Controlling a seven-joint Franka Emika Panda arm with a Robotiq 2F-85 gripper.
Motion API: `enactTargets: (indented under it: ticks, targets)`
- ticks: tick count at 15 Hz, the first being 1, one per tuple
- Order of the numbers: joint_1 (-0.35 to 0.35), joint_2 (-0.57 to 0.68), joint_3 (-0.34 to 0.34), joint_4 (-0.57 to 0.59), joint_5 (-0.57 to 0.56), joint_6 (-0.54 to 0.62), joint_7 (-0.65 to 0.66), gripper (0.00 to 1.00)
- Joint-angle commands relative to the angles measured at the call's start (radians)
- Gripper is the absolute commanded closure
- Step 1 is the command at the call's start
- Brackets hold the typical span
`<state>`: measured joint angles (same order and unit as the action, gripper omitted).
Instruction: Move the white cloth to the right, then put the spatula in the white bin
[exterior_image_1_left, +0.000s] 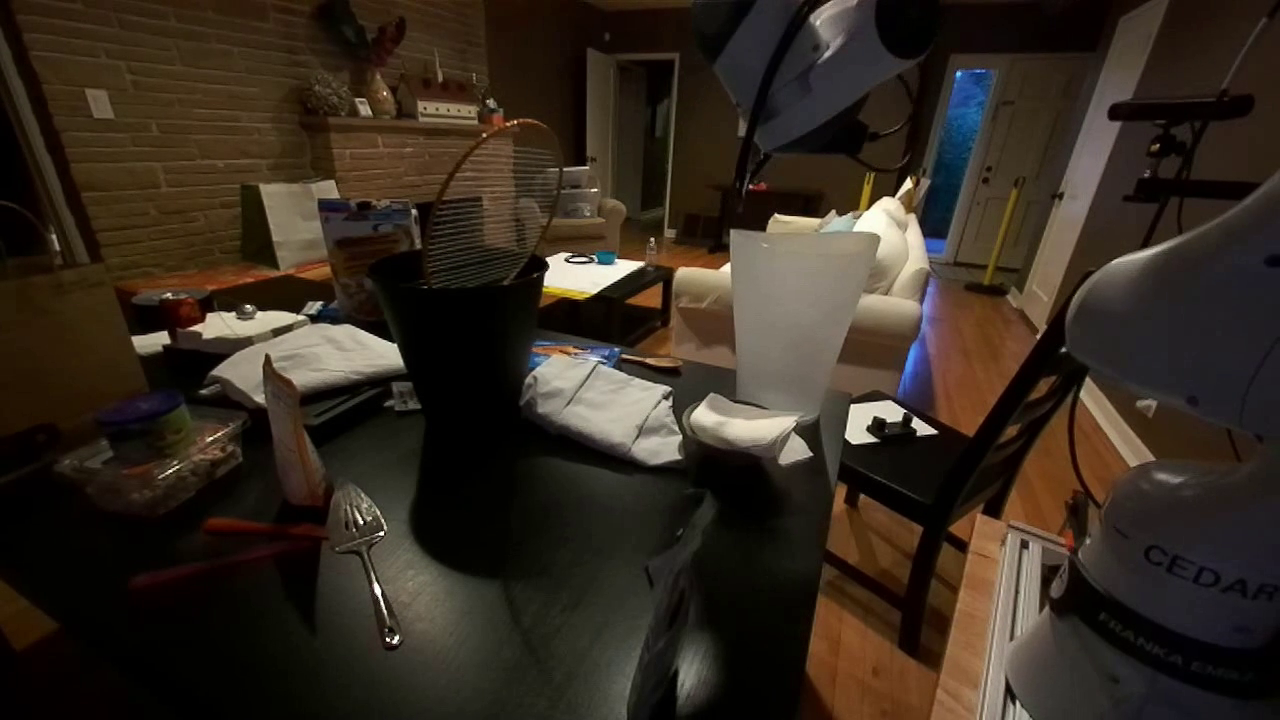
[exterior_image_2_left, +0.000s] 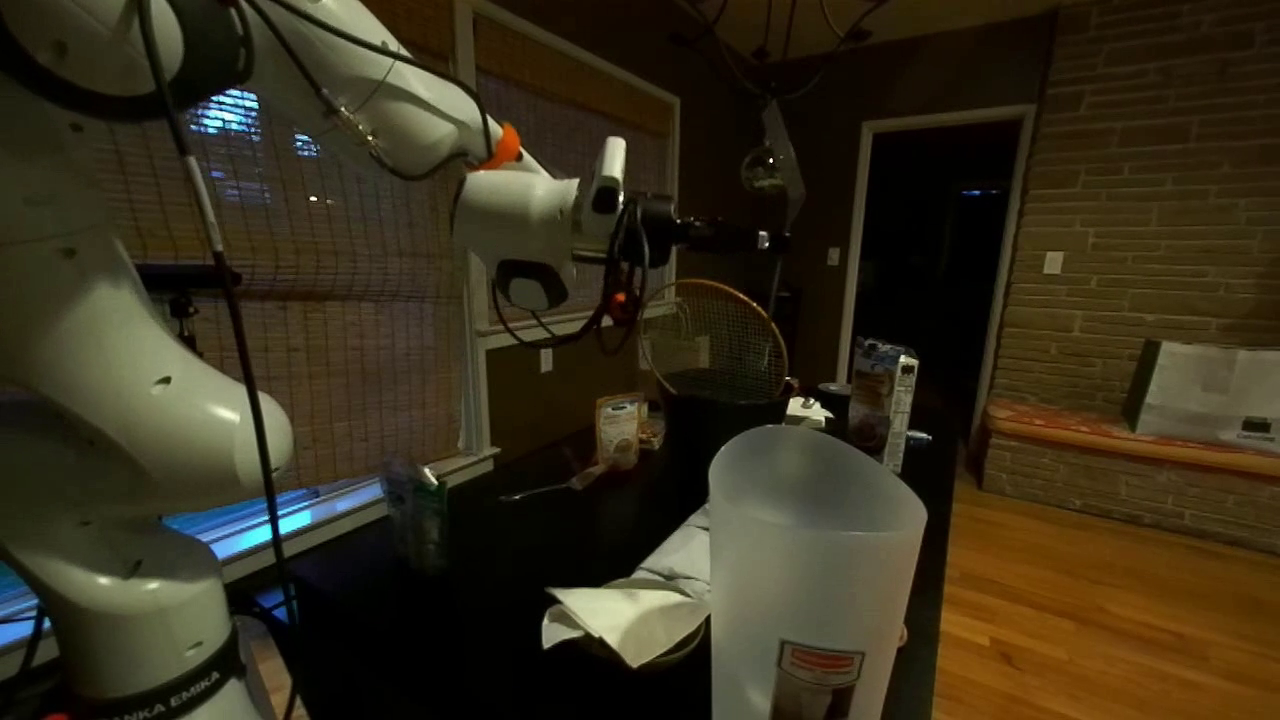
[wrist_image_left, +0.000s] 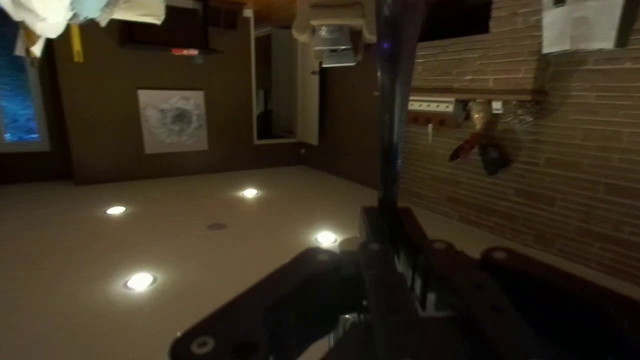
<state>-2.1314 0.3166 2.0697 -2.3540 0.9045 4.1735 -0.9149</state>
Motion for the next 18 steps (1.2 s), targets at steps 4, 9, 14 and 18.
enactTargets:
  ticks: [4,9,14,18]
  targets:
    - [-0.091,-0.169,-0.101,0.082,0.1,0.051,0.1,0.97]
    - [0.09,-0.239,-0.361,-0.024,0.264,-0.002,0.26,0.97]
    - [0.32,-0.229,-0.529,-0.098,0.329,-0.067,0.287,0.97]
    - [0.573,-0.287,-0.778,-0.128,0.378,-0.147,0.309,0.97]
